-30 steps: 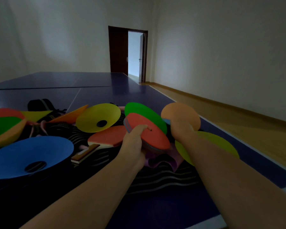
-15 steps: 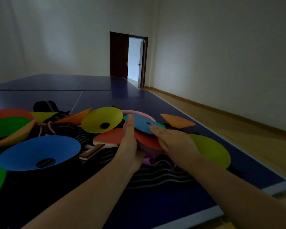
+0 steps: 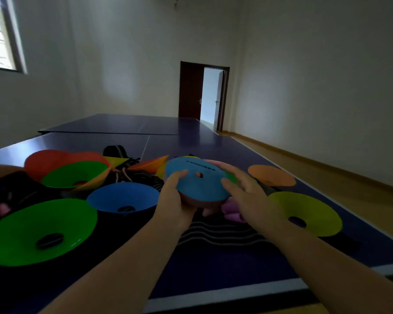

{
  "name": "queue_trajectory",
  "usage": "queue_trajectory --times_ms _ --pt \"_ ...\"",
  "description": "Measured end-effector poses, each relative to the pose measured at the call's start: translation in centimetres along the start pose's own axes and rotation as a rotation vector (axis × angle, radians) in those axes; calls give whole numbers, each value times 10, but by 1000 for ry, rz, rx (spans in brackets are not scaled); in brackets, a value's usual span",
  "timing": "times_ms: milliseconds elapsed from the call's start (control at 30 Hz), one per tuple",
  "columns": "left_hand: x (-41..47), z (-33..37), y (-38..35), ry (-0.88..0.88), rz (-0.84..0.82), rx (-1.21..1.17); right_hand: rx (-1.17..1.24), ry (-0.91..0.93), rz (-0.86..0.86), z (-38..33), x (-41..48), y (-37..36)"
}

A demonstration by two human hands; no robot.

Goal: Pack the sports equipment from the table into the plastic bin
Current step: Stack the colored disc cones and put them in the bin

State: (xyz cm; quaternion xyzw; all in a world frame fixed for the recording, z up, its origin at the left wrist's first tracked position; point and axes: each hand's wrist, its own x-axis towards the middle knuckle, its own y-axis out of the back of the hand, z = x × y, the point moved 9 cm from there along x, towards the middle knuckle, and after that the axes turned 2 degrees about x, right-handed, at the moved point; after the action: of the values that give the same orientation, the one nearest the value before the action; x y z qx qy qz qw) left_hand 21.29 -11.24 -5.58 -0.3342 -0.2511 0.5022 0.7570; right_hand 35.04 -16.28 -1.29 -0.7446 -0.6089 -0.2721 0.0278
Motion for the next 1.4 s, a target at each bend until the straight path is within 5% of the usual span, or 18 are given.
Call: queue_trajectory --times_ms 133,233,567,800,1133,1400 --pt "-31 54 30 -127 58 -29 351 -347 -54 4 14 -64" --pt "-69 109 64 -263 107 -30 628 -434 -118 -26 9 -137" --pt "-285 319 218 -814 389 -86 672 -171 -455 -209 -53 -422" --pt "-476 385 345 -1042 715 -76 699 -273 -810 -259 -185 -630" --pt "-601 344 524 -1020 1047 -199 511 -388 -1022 -193 -319 -793" --pt "-599 197 683 -627 1234 -298 187 -684 -1054 6 -403 -848"
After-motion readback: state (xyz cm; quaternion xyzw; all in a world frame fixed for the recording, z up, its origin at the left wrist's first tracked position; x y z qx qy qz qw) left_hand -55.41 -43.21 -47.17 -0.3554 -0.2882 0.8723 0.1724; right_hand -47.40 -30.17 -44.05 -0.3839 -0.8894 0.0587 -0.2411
